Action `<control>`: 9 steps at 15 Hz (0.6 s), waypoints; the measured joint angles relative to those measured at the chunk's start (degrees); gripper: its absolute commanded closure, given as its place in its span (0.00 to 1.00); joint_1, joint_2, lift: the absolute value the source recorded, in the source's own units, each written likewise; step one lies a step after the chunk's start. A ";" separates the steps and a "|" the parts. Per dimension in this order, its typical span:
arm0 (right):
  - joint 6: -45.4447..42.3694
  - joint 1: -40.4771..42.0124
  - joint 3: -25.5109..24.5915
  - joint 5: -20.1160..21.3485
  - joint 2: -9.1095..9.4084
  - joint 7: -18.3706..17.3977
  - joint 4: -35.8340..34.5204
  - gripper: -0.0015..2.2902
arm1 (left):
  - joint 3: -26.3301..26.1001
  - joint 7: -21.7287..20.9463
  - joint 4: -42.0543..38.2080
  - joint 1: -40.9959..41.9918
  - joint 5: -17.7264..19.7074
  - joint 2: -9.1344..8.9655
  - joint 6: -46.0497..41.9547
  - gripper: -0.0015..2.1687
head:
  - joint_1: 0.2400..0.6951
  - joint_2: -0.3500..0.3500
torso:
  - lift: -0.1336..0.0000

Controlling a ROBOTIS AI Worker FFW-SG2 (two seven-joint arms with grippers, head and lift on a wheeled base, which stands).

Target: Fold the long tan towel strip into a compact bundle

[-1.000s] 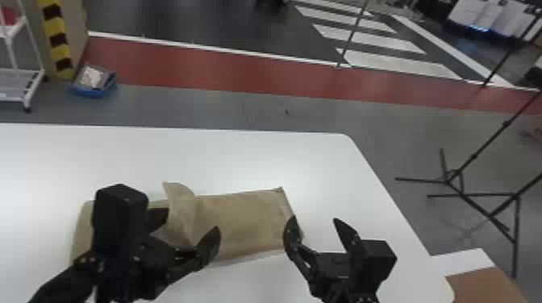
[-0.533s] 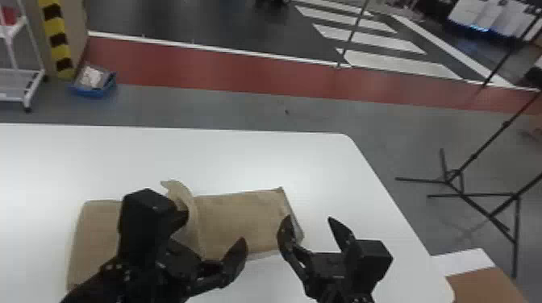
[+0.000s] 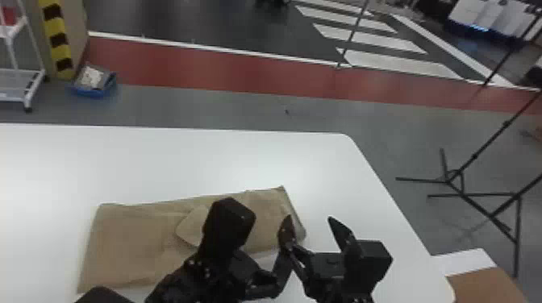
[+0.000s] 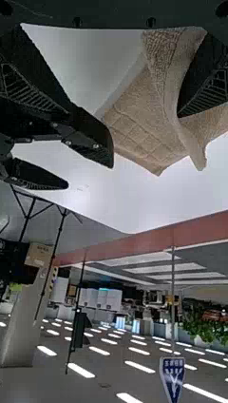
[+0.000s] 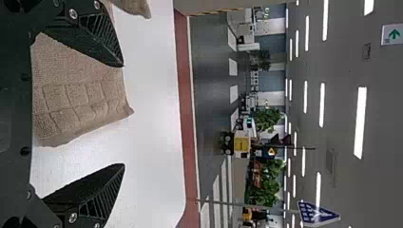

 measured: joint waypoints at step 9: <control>-0.15 -0.69 -1.15 -0.93 -0.56 -0.05 1.05 0.06 | 1.23 0.11 2.08 -1.54 -0.39 -0.13 0.17 0.02 | 1.00 0.00 | 0.10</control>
